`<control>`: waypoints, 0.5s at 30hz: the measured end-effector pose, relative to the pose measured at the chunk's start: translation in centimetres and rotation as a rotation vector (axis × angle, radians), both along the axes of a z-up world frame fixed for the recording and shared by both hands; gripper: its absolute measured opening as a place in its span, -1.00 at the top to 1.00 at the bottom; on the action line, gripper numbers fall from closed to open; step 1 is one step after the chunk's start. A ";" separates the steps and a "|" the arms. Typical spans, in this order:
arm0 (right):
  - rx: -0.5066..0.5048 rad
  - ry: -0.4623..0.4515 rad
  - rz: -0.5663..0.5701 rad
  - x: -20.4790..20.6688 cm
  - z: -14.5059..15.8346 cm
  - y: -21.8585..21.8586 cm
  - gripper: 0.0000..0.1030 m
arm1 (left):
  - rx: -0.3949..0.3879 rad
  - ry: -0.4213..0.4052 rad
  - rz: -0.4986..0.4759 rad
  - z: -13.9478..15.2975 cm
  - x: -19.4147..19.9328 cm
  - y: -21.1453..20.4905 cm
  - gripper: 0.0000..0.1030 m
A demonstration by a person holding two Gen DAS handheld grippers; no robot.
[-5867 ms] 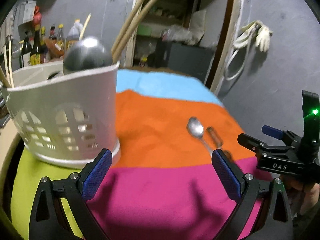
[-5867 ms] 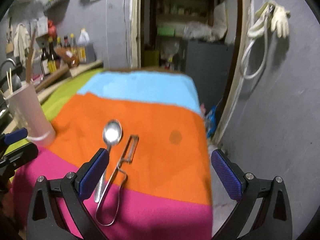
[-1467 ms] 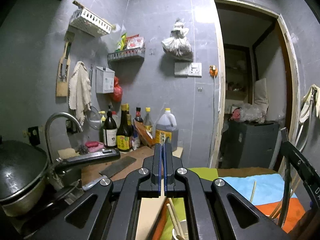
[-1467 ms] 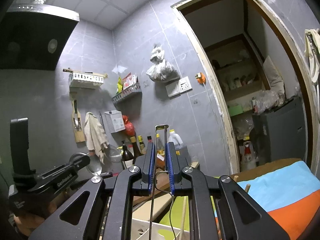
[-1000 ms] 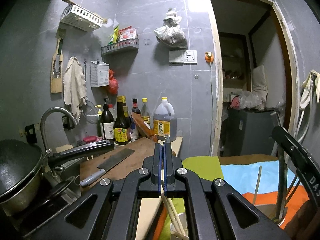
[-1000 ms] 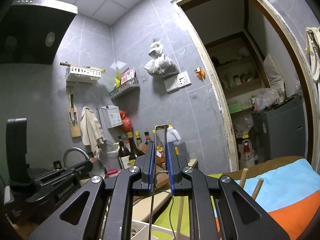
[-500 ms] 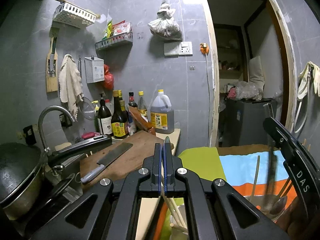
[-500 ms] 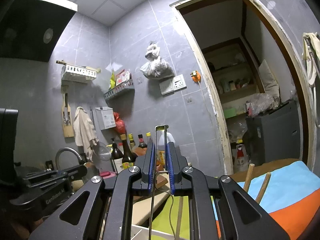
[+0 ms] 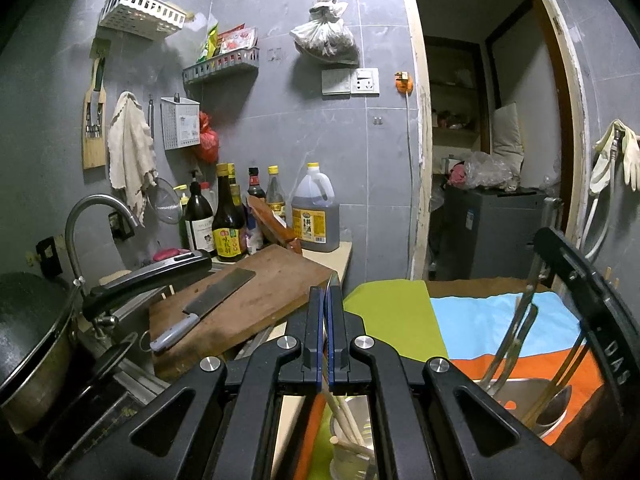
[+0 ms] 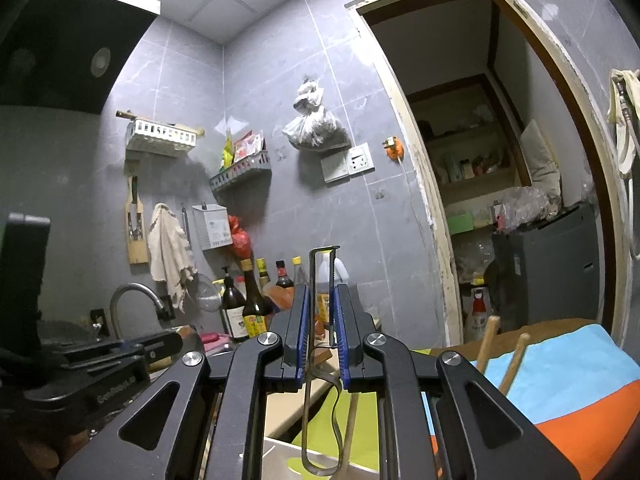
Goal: Organize utensils
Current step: 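Lift the spoon and peeler and carry them over the white caddy, then open both tools to drop the spoon and peeler into the white caddy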
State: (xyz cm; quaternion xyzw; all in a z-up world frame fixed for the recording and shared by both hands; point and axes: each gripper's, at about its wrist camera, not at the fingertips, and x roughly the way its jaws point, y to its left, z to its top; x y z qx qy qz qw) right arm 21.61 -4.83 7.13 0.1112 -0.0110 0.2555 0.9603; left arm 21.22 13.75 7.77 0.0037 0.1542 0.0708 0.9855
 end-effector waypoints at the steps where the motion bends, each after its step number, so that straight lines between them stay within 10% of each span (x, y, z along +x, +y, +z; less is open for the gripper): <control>1: 0.002 -0.004 -0.001 -0.1 0.1 -0.1 0.80 | 0.000 0.000 0.001 0.0 0.0 0.0 1.00; 15: -0.016 0.001 -0.027 -1.0 0.5 -1.7 0.80 | 0.003 0.026 -0.056 -0.3 -0.2 -0.9 1.00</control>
